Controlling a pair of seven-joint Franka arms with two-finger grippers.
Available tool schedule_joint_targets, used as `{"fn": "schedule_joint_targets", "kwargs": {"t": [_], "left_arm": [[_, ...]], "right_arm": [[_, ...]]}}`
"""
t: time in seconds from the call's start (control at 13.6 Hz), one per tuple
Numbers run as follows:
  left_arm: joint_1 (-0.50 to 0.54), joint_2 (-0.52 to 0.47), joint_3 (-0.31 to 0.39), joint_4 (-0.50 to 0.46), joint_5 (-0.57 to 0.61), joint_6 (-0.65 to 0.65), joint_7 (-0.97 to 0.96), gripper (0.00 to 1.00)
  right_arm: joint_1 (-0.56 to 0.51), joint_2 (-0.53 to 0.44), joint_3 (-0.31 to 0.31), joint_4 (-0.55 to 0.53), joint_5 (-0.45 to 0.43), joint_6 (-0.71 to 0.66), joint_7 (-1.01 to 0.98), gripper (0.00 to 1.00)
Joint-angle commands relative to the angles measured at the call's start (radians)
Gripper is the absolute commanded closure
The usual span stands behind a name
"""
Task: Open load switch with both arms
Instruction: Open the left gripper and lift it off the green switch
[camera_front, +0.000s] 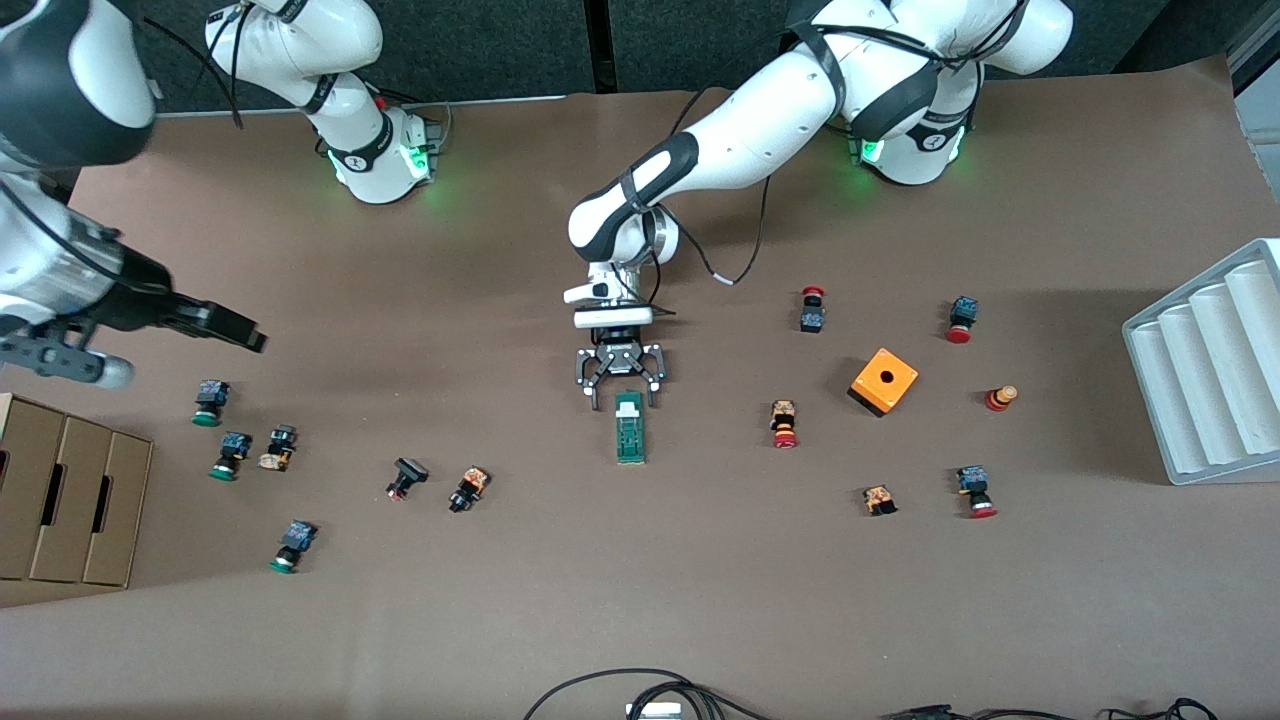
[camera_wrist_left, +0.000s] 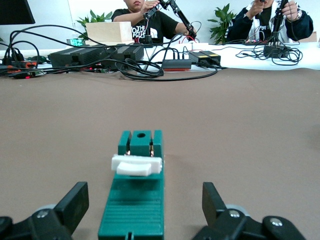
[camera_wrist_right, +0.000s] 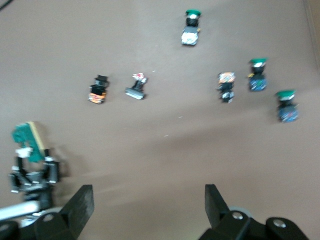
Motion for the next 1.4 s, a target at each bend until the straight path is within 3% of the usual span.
{"fn": "schedule_joint_targets", "kwargs": {"t": [0.0, 0.66, 0.96, 1.11, 1.33], "left_arm": [[-0.003, -0.082, 0.004, -0.045, -0.064, 0.006, 0.058, 0.00], [0.008, -0.277, -0.040, -0.050, -0.314, 0.035, 0.285, 0.00], [0.026, -0.431, -0.048, -0.030, -0.587, 0.086, 0.556, 0.00], [0.069, -0.485, -0.092, -0.018, -0.678, 0.084, 0.665, 0.00], [0.103, -0.585, -0.105, -0.021, -0.817, 0.086, 0.780, 0.00]], "right_arm": [[-0.008, -0.008, -0.032, -0.011, -0.051, 0.014, -0.157, 0.01], [-0.056, 0.026, -0.043, 0.050, -0.078, 0.027, -0.205, 0.01], [-0.049, 0.046, -0.039, 0.076, -0.080, 0.052, -0.202, 0.01], [-0.055, 0.046, -0.040, 0.076, -0.074, 0.060, -0.205, 0.01], [-0.051, 0.047, -0.040, 0.076, -0.074, 0.072, -0.205, 0.01]]}}
